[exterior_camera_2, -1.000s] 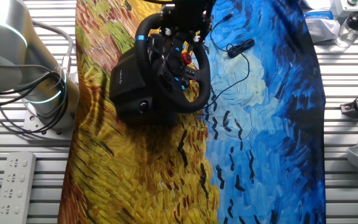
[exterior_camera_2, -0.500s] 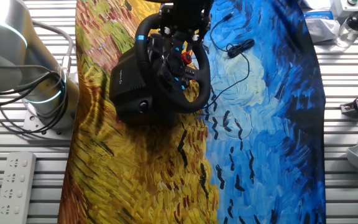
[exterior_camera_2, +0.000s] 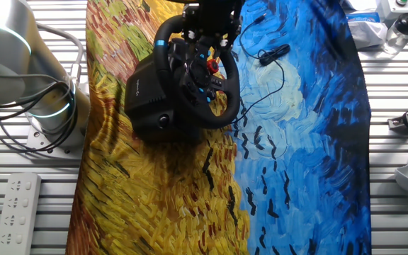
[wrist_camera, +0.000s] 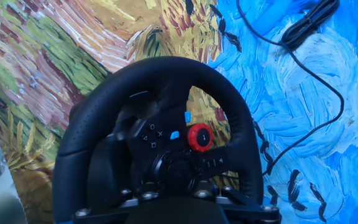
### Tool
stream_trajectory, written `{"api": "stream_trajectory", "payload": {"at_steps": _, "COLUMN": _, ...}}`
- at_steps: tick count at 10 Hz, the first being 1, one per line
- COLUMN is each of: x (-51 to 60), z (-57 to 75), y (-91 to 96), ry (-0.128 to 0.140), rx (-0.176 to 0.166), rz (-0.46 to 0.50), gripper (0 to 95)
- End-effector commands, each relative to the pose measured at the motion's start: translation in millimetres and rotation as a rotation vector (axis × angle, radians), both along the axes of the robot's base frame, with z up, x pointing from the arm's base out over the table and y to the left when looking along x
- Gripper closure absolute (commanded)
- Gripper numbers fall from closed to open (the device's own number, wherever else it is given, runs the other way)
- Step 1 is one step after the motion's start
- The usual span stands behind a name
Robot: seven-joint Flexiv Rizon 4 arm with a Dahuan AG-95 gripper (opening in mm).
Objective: Rotate the steering wheel 90 degrees clockwise
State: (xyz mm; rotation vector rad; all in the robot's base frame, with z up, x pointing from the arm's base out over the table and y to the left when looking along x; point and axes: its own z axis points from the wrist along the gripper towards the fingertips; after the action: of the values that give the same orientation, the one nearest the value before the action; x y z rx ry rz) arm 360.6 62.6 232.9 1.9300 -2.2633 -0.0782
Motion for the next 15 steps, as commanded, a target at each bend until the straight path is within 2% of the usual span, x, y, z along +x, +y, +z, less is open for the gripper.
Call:
{"api": "stream_trajectory", "payload": {"at_steps": 1, "x": 0.0, "z": -0.1, "y": -0.1, "ry": -0.004, "rx": 0.001, "rz": 0.000, "gripper": 57.0}}
{"api": "stream_trajectory", "payload": {"at_steps": 6, "x": 0.0, "z": -0.1, "y": -0.1, "ry": -0.047, "rx": -0.002, "rz": -0.023, "gripper": 57.0}}
{"api": "stream_trajectory", "payload": {"at_steps": 8, "x": 0.0, "z": -0.1, "y": -0.1, "ry": -0.085, "rx": -0.010, "rz": -0.041, "gripper": 57.0}}
{"api": "stream_trajectory", "payload": {"at_steps": 13, "x": 1.0, "z": 0.0, "y": 0.0, "ry": -0.110, "rx": -0.009, "rz": -0.045, "gripper": 57.0}}
{"api": "stream_trajectory", "payload": {"at_steps": 14, "x": 6.2, "z": 0.2, "y": 0.2, "ry": -0.110, "rx": -0.014, "rz": -0.039, "gripper": 57.0}}
{"api": "stream_trajectory", "payload": {"at_steps": 15, "x": 17.0, "z": -0.1, "y": 0.0, "ry": -0.109, "rx": -0.018, "rz": -0.021, "gripper": 57.0}}
